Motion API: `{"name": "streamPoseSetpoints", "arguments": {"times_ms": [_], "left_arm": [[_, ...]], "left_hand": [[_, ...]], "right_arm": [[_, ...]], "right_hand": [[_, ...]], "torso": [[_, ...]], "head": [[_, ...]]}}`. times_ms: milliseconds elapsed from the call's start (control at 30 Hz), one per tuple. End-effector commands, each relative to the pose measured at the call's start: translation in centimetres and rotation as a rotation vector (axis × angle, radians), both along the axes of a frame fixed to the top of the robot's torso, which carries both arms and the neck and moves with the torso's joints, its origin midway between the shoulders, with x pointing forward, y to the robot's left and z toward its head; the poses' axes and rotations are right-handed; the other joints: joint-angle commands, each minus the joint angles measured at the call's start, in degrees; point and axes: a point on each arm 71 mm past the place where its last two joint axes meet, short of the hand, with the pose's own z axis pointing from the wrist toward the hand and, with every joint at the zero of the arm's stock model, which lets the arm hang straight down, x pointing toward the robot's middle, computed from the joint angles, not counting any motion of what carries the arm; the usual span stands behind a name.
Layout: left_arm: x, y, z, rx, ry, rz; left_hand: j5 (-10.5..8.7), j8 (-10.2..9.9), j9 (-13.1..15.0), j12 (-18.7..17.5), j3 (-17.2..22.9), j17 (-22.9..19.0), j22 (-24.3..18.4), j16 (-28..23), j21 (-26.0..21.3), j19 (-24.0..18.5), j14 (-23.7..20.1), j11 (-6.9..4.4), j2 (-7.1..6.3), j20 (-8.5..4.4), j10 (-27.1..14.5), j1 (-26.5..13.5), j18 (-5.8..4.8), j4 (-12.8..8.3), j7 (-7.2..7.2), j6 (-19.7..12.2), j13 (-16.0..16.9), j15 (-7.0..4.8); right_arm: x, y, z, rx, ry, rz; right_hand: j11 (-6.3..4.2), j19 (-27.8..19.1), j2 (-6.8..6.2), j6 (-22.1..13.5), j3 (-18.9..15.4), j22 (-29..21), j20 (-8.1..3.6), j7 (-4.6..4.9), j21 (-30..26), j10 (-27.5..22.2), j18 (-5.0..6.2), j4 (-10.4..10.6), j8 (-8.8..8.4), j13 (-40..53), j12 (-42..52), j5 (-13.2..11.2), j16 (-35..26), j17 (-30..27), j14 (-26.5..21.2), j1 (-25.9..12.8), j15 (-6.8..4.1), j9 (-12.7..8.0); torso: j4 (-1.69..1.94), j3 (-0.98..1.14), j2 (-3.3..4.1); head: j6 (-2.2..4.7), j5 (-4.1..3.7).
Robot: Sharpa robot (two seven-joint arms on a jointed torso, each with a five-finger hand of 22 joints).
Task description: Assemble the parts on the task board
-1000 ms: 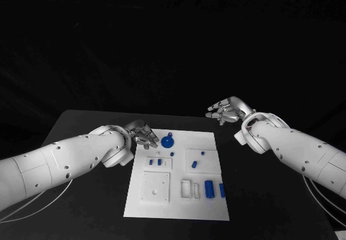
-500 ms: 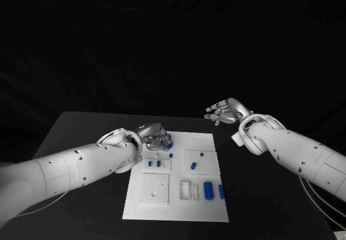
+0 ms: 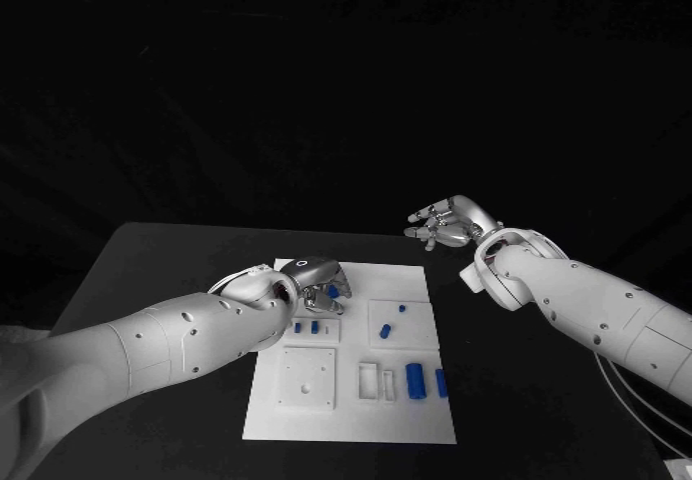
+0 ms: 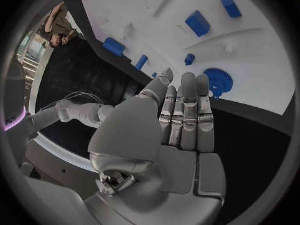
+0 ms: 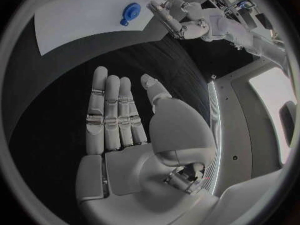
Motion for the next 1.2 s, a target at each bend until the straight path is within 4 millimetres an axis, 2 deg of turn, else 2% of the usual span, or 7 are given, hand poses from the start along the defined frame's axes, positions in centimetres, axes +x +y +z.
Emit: {"name": "streamPoseSetpoints", "arguments": {"times_ms": [33, 233, 400, 600, 800, 933, 1200], "left_arm": [[-0.1, -0.4, -0.4, 0.068, -0.037, -0.033], [0.1, -0.7, -1.2, 0.096, -0.042, -0.027], [0.2, -0.9, -1.8, 0.114, -0.040, -0.024], [0.4, -0.7, -2.3, 0.128, -0.044, -0.011], [0.6, -0.5, -2.4, 0.132, -0.061, -0.001], [0.8, -0.4, -2.5, 0.139, -0.066, 0.007], [1.1, -0.1, -2.7, 0.154, -0.064, 0.022]], "left_hand": [[-0.14, -0.24, -0.06, -0.33, -0.05, 0.20, 1.25, 0.93, 0.00, 0.65, 0.55, 0.09, -0.72, 0.09, -0.56, 0.14, 0.52, 0.62, 0.00, -0.69, -0.08, 0.00], [0.15, -0.24, -0.06, -0.34, 0.83, 0.72, 1.42, 5.05, 2.12, 1.22, 0.50, 0.00, -1.16, -0.09, -0.37, 0.59, 0.79, 1.58, 0.13, -0.57, -0.09, -0.13], [0.29, -0.24, -0.06, -0.39, 1.97, 1.13, 1.50, 7.28, 4.09, 1.46, 0.94, -0.25, -0.89, -0.29, 0.62, 0.33, 0.97, 1.46, 0.31, 0.05, -0.12, -0.32], [0.51, -0.23, -0.07, -0.37, 4.80, 1.01, 1.51, 9.74, 8.62, 0.34, 1.03, -0.42, -0.64, -0.38, 1.90, -0.41, 1.39, 0.86, 0.47, 0.42, -0.12, -0.36], [0.57, -0.23, -0.10, -0.34, 6.42, 0.53, 1.43, 10.28, 11.66, -1.01, 0.92, -0.41, -0.81, -0.26, 2.17, -0.60, 1.76, 0.70, 0.45, -0.06, -0.11, -0.28], [0.59, -0.24, -0.10, -0.33, 7.08, 0.15, 1.34, 10.41, 13.40, -1.84, 0.84, -0.29, -0.95, -0.19, 1.74, -0.52, 1.92, 0.90, 0.52, -0.04, -0.11, -0.22], [0.50, -0.25, -0.11, -0.35, 7.24, 0.07, 1.30, 10.48, 13.74, -2.01, 0.87, -0.19, -0.71, -0.10, 1.49, -0.65, 2.01, 1.26, 0.59, 0.00, -0.12, -0.12]], "right_arm": [[-0.1, 0.3, 0.2, 0.008, -0.013, 0.013], [-0.2, 0.5, 0.3, 0.010, -0.015, 0.018], [-0.2, 0.6, 0.3, 0.012, -0.017, 0.022], [-0.3, 0.8, 0.5, 0.013, -0.019, 0.027], [-0.3, 0.8, 0.5, 0.014, -0.020, 0.029], [-0.4, 0.9, 0.6, 0.015, -0.020, 0.031], [-0.4, 1.0, 0.6, 0.016, -0.020, 0.034]], "right_hand": [[0.07, -0.02, -0.13, 0.17, 0.14, -0.05, 0.11, 0.16, 0.17, -0.34, -0.85, -0.06, -0.08, -0.04, 0.00, -0.10, 0.23, -0.04, -0.57, -0.32, -0.02, -0.02], [0.08, -0.03, -0.14, 0.14, 0.08, -0.30, 0.12, 0.16, 0.25, -0.31, -0.84, -0.05, -0.08, -0.24, -0.06, -0.02, 0.27, -0.21, -0.60, -0.33, -0.01, -0.02], [0.08, -0.03, -0.14, 0.14, 0.08, -0.30, 0.12, 0.16, 0.25, -0.31, -0.84, -0.05, -0.08, -0.24, -0.06, -0.02, 0.27, -0.21, -0.60, -0.33, -0.01, -0.02], [0.08, -0.03, -0.14, 0.14, 0.08, -0.30, 0.12, 0.16, 0.25, -0.31, -0.84, -0.05, -0.08, -0.24, -0.06, -0.02, 0.27, -0.21, -0.60, -0.33, -0.01, -0.02], [0.06, 0.00, -0.16, 0.18, -0.07, -0.79, 0.11, 0.14, 0.48, -0.23, -0.84, -0.01, -0.08, -0.51, -0.03, 0.03, 0.43, -0.47, -0.60, -0.30, -0.02, -0.01], [0.06, 0.00, -0.16, 0.18, -0.07, -0.79, 0.11, 0.14, 0.48, -0.23, -0.84, -0.01, -0.08, -0.51, -0.03, 0.03, 0.43, -0.47, -0.60, -0.30, -0.02, -0.01], [0.04, -0.01, -0.13, 0.19, -0.18, -1.17, 0.09, 0.13, 0.70, -0.15, -0.85, 0.05, -0.08, -0.66, 0.04, 0.05, 0.56, -0.63, -0.62, -0.28, -0.03, -0.01]], "torso": [[-0.13, 0.02, 0.10], [-0.19, -0.04, 0.19], [-0.32, -0.02, 0.31], [-0.31, -0.03, 0.36], [-0.19, -0.06, 0.31], [-0.25, -0.07, 0.26], [-0.17, -0.06, 0.24]], "head": [[0.02, -0.02], [-0.09, -0.19], [-0.12, -0.26], [-0.25, -0.47], [-0.37, -0.70], [-0.48, -0.72], [-0.47, -0.80]]}}
